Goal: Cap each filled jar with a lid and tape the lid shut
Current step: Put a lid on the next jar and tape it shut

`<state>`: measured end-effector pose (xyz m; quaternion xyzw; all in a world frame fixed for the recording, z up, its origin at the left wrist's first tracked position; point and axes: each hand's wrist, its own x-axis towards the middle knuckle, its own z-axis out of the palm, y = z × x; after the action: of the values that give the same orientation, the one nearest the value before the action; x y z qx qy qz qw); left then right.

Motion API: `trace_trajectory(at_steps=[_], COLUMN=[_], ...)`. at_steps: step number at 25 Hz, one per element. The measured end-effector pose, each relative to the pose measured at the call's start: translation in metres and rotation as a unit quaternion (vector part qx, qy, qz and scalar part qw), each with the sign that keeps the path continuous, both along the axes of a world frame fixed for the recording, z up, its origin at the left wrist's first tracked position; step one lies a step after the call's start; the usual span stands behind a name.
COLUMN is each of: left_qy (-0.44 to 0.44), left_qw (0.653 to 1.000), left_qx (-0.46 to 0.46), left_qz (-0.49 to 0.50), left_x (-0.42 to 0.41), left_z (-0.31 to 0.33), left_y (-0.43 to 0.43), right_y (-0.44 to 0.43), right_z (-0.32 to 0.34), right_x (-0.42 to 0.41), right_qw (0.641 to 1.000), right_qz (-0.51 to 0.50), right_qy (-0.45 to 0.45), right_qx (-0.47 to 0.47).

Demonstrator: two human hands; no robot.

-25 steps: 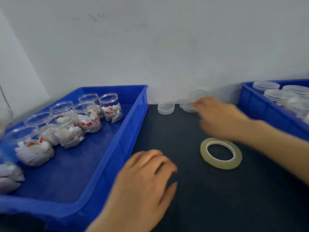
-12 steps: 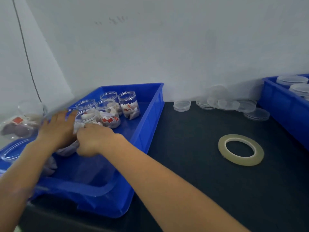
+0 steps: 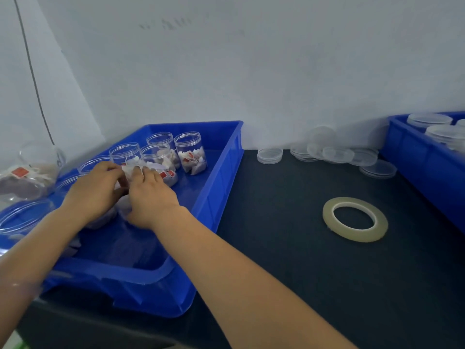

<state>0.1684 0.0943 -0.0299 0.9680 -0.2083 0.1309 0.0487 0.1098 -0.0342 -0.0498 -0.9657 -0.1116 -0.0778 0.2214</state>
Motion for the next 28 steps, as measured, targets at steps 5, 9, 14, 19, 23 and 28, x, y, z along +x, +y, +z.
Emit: trace_trajectory(at_steps=[5,9,14,19,23,28], left_qy=[-0.030,-0.166,-0.166,-0.054,0.193,0.164], left_qw=[0.986,0.942,0.923,0.922,0.870,0.860], left_qx=[-0.163,-0.275,-0.291,-0.283,-0.380,-0.430], left_qz=[-0.031,-0.092,-0.191,-0.258,-0.247,-0.220], left_x=[-0.042,-0.101,-0.153,-0.163,-0.137,-0.115], left_z=[0.021,0.047,0.047,-0.005,-0.043,-0.082], left_y=[-0.022,-0.070,-0.149,-0.217,-0.245,-0.265], right_y=[-0.002,-0.030,-0.116,-0.200,-0.227,-0.286], right_z=[0.010,0.025,0.012,-0.039,-0.065,-0.079], right_x=[-0.014,-0.046,-0.091,-0.128,-0.139,-0.155], right_qw=[0.987,0.905,0.838,0.888,0.911,0.981], right_qz=[-0.038,-0.091,-0.106,-0.164,-0.148,-0.171], right_qy=[-0.039,-0.313,-0.429,-0.342,-0.257,-0.030], right_qx=[0.149,0.273,0.321,0.260,0.287,0.087])
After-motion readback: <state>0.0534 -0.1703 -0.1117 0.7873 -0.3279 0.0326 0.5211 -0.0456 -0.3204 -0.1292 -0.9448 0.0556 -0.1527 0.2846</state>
